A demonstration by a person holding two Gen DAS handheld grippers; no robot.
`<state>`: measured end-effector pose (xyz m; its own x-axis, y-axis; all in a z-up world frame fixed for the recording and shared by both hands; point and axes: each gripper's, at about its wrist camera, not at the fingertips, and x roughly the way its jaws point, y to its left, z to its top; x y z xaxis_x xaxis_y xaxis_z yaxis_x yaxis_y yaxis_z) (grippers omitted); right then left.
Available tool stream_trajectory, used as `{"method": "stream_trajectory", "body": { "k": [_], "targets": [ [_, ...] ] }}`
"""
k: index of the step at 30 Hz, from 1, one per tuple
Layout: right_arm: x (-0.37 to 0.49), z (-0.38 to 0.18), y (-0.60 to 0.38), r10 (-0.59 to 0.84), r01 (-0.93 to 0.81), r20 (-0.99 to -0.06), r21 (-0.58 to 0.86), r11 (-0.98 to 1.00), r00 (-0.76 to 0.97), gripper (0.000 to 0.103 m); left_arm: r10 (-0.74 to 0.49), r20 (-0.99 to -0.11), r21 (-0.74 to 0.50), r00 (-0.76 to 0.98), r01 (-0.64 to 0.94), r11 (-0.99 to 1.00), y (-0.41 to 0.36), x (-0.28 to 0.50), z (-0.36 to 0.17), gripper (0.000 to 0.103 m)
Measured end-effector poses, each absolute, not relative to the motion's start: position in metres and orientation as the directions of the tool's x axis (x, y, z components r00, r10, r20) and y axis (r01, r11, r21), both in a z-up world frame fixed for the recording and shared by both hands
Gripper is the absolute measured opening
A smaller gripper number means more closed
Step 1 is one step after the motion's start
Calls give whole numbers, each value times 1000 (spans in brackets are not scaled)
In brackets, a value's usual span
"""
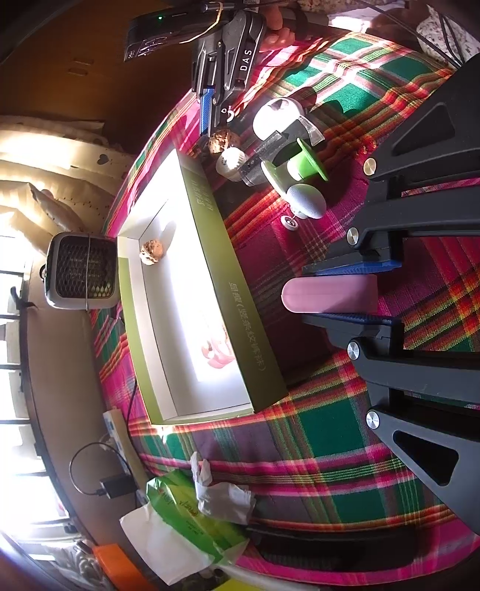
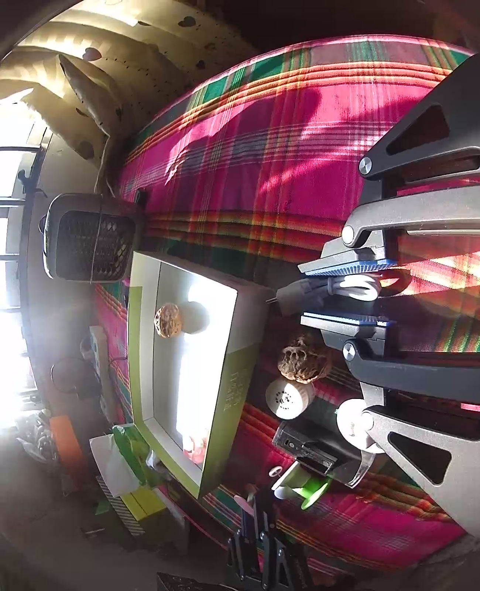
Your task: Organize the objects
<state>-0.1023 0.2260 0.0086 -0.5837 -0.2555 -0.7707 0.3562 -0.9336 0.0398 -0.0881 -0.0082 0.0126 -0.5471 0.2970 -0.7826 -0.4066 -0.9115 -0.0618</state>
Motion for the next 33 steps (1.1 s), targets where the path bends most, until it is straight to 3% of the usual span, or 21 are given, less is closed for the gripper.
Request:
{"method": "stream_trajectory", "body": {
  "k": [33],
  "targets": [
    [-113,54,222,-279,328,-716,74,-942,-640,19,315,-750,-85,-582,-388,-918,-6,-119,49,16]
  ]
}}
